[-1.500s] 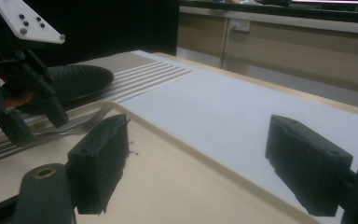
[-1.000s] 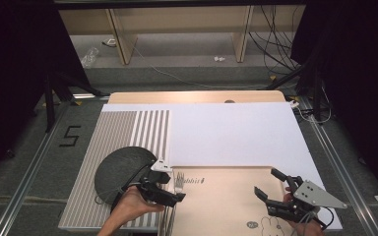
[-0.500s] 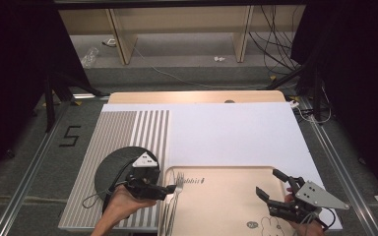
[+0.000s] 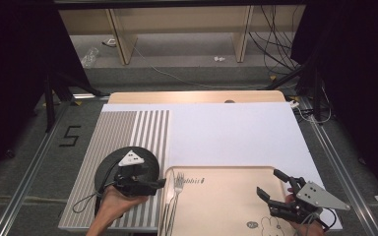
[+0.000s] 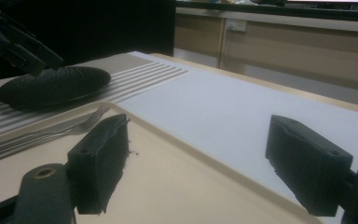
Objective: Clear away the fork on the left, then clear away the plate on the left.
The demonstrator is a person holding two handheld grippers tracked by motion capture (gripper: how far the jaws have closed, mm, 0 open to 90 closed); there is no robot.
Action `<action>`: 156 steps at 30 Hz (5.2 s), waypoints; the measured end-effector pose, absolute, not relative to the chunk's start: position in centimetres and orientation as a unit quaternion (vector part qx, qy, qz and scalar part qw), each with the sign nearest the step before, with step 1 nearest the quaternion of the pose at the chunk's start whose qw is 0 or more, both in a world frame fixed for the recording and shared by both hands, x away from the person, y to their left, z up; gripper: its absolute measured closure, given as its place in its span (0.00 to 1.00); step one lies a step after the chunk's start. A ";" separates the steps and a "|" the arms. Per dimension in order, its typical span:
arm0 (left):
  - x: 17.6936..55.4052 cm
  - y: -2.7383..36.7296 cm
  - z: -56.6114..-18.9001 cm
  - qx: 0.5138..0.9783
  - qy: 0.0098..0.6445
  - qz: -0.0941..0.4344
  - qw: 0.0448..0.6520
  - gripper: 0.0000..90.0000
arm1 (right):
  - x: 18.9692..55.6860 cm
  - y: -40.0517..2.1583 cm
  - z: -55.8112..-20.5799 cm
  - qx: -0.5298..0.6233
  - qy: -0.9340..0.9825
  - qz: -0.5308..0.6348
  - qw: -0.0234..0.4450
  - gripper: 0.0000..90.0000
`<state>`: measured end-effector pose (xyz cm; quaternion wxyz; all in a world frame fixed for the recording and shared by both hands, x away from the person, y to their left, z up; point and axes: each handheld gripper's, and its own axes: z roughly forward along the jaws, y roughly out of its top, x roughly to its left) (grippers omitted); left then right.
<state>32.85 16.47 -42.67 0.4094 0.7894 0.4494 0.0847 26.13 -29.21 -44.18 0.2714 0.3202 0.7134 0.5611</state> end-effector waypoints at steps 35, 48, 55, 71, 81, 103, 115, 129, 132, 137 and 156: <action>32.2 23.4 -44.1 0.701 0.571 0.113 0.411 0.19 | 25.9 -28.9 -44.0 0.317 0.718 0.556 0.274 0.24; 31.4 25.4 -44.4 0.664 0.613 0.117 0.413 0.19 | 25.8 -28.9 -44.0 0.317 0.718 0.555 0.274 0.24; 30.5 26.8 -44.7 0.638 0.638 0.113 0.415 0.20 | 25.8 -28.9 -44.0 0.317 0.719 0.554 0.274 0.24; 29.0 29.3 -45.8 0.595 0.688 0.095 0.404 0.20 | 25.8 -28.7 -44.1 0.316 0.720 0.554 0.274 0.24; 28.9 30.7 -46.9 0.553 0.723 0.061 0.409 0.23 | 25.8 -28.7 -44.1 0.315 0.721 0.553 0.274 0.24; 29.7 32.2 -49.3 0.490 0.748 -0.070 0.442 0.35 | 25.8 -28.6 -44.1 0.313 0.724 0.553 0.271 0.25; 30.2 32.1 -49.8 0.467 0.755 -0.094 0.450 0.46 | 25.9 -28.7 -44.0 0.314 0.721 0.554 0.273 0.25; 30.0 32.9 -50.9 0.421 0.766 -0.130 0.468 0.61 | 26.0 -28.6 -44.0 0.314 0.721 0.554 0.273 0.25; 30.0 33.0 -51.0 0.414 0.768 -0.133 0.471 0.64 | 26.0 -28.6 -44.1 0.314 0.722 0.554 0.272 0.25; 30.1 33.1 -51.3 0.407 0.770 -0.138 0.472 0.68 | 26.0 -28.6 -44.1 0.313 0.723 0.553 0.272 0.25; 30.0 33.4 -52.1 0.383 0.779 -0.149 0.474 0.86 | 26.1 -28.5 -44.0 0.314 0.724 0.552 0.270 0.25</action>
